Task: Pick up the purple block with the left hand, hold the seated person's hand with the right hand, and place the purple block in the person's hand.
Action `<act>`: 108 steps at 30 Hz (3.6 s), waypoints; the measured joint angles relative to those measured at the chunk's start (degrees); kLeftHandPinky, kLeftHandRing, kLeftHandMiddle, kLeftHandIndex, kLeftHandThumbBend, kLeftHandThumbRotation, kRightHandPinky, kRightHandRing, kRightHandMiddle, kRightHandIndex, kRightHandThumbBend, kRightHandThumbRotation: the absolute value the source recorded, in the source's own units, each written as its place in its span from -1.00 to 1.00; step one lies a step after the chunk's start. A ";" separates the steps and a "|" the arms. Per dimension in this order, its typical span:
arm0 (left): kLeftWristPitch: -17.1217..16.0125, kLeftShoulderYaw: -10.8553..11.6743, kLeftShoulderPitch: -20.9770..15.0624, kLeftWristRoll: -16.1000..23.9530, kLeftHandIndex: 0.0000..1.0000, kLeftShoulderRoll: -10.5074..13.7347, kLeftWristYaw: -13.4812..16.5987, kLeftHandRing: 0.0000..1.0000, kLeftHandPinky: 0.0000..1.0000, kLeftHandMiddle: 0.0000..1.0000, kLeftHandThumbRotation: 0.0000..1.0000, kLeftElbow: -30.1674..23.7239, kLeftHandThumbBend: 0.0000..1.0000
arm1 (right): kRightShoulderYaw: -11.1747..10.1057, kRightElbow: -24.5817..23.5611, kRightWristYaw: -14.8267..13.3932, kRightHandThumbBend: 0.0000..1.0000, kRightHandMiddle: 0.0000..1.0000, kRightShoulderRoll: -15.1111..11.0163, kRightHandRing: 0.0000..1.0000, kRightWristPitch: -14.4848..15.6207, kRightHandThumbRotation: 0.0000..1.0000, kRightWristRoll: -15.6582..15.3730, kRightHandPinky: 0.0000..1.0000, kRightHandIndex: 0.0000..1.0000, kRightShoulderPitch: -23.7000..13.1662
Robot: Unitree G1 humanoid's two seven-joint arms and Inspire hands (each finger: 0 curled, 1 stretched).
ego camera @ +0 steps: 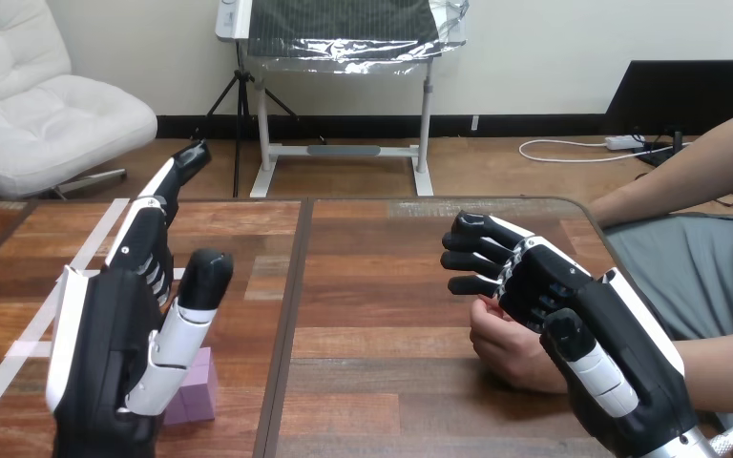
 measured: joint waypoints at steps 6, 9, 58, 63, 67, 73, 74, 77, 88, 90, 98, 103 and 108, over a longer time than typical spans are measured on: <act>0.00 0.35 -0.08 1.58 0.76 0.02 0.23 0.99 1.00 0.85 0.72 0.02 0.62 | 0.00 0.00 0.00 0.86 0.68 0.00 0.65 -0.01 0.64 0.00 0.55 0.69 0.00; 0.00 0.63 -0.18 3.02 0.75 0.09 0.56 0.96 1.00 0.83 0.73 0.05 0.60 | 0.00 0.00 0.00 0.86 0.68 0.00 0.65 -0.01 0.64 0.00 0.55 0.69 0.00; 3.56 6.98 -8.98 14.89 0.81 10.71 0.52 0.86 1.00 0.84 0.26 17.66 0.20 | -0.09 -0.01 1.52 0.88 0.68 -0.18 0.66 0.02 0.58 1.27 0.58 0.70 -0.01; 3.71 6.99 -10.11 17.99 0.80 12.11 0.79 0.82 0.99 0.83 0.23 19.94 0.18 | -0.09 -0.02 1.76 0.89 0.68 -0.19 0.66 0.02 0.59 1.29 0.58 0.70 -0.01; 3.72 6.95 -11.10 20.14 0.79 13.16 1.21 0.80 0.97 0.82 0.20 21.98 0.19 | -0.10 -0.06 1.77 0.91 0.68 -0.20 0.66 0.04 0.59 1.29 0.57 0.70 -0.01; 3.87 6.76 -12.73 22.71 0.75 14.56 1.99 0.76 0.89 0.80 0.10 25.28 0.16 | -0.12 -0.65 1.76 0.91 0.68 -0.23 0.66 0.21 0.59 1.28 0.57 0.70 0.00; 3.88 6.71 -13.01 23.04 0.75 14.76 2.15 0.75 0.88 0.80 0.09 25.86 0.16 | -0.12 -0.83 1.76 0.90 0.68 -0.23 0.66 0.21 0.59 1.28 0.57 0.70 0.00; 3.90 6.57 -13.88 24.13 0.74 15.27 2.57 0.75 0.86 0.79 0.05 27.63 0.16 | -0.12 -1.30 1.76 0.90 0.68 -0.23 0.66 0.22 0.58 1.29 0.57 0.70 0.00; 4.59 5.15 -16.45 26.86 0.74 17.32 3.25 0.76 0.85 0.80 0.06 33.21 0.16 | -0.12 -2.35 1.76 0.90 0.68 -0.23 0.67 0.53 0.58 1.42 0.57 0.70 0.00; 4.61 4.81 -16.85 27.05 0.74 17.59 3.34 0.76 0.84 0.80 0.06 34.21 0.17 | -0.12 -2.36 1.76 0.91 0.68 -0.22 0.67 0.54 0.59 1.42 0.57 0.70 0.00; 4.76 3.18 -18.94 28.40 0.73 18.85 3.69 0.75 0.83 0.79 0.08 38.96 0.21 | -0.13 -2.36 1.70 0.93 0.69 -0.22 0.67 0.64 0.60 1.41 0.58 0.71 0.01; 4.76 2.31 -20.00 29.04 0.72 19.32 4.09 0.75 0.82 0.79 0.08 41.27 0.23 | -0.13 -2.37 1.69 0.94 0.68 -0.22 0.67 0.64 0.60 1.41 0.58 0.71 0.02; 4.78 1.68 -21.15 29.38 0.71 19.44 4.52 0.74 0.80 0.78 0.07 43.58 0.26 | -0.14 -2.37 1.69 0.95 0.68 -0.21 0.67 0.64 0.60 1.41 0.58 0.70 0.02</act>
